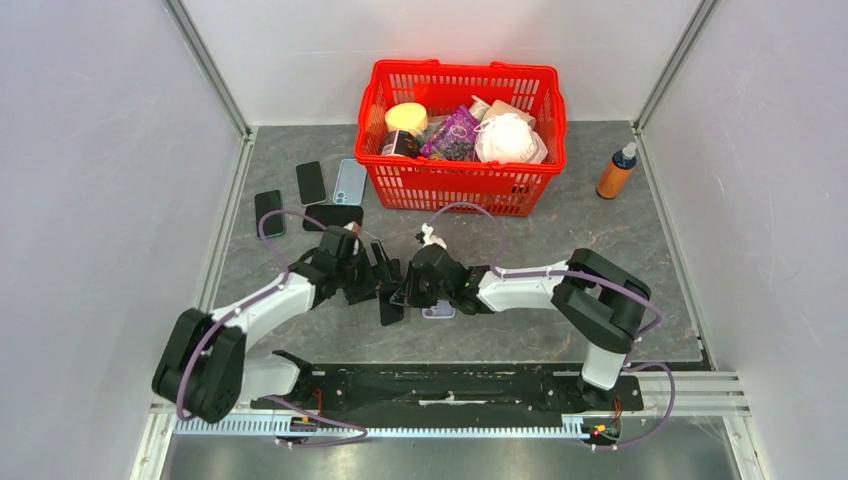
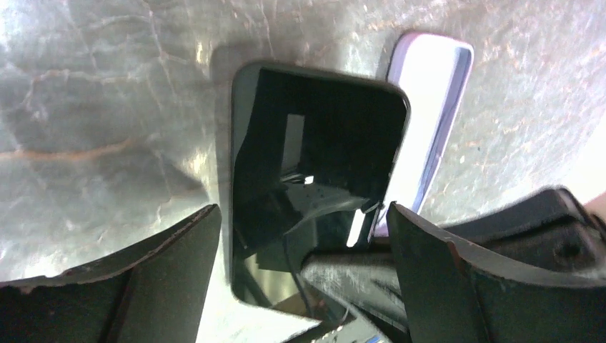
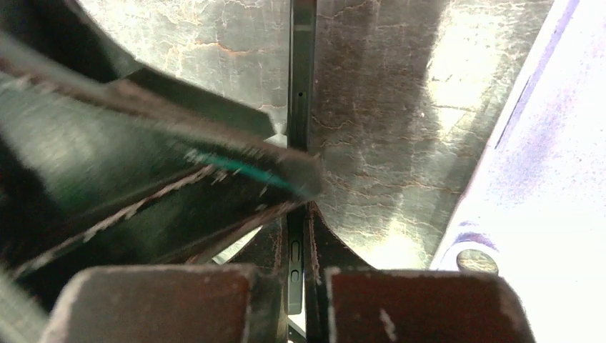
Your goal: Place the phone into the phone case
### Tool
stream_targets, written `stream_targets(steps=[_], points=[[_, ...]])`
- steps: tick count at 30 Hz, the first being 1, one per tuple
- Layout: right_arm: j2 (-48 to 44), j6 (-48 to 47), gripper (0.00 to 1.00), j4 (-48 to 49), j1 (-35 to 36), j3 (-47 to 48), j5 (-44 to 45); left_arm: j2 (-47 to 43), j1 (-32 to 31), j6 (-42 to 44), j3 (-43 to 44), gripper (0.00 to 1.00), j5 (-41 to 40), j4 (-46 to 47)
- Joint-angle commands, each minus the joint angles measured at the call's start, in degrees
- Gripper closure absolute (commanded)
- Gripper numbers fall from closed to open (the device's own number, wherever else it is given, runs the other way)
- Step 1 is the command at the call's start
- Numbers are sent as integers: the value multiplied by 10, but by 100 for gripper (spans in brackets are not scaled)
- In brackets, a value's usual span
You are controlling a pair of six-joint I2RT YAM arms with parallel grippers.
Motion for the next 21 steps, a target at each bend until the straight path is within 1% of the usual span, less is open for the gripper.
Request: stream_targets(steps=[1, 5, 7, 10, 13, 16, 19, 21], points=[[-30, -13, 100, -13, 2, 1, 49, -102, -6, 29, 6, 4, -29, -82], [-92, -15, 100, -51, 1, -22, 65, -172, -6, 38, 31, 2, -44, -109], [-130, -21, 100, -90, 1, -27, 80, -191, -7, 34, 40, 4, -61, -121], [-197, -25, 100, -150, -5, -52, 109, -188, -6, 33, 43, 15, -94, -127], [-262, -22, 100, -195, -19, -73, 121, -146, -7, 29, 43, 29, -88, -104], [-307, -21, 100, -219, -33, -90, 122, -110, -8, 22, 37, 38, -78, -66], [-309, -29, 100, -217, -52, -94, 99, -79, -9, 20, 40, 44, -76, -44], [-295, -35, 100, -197, -67, -94, 65, -59, -10, 22, 44, 47, -72, -35]])
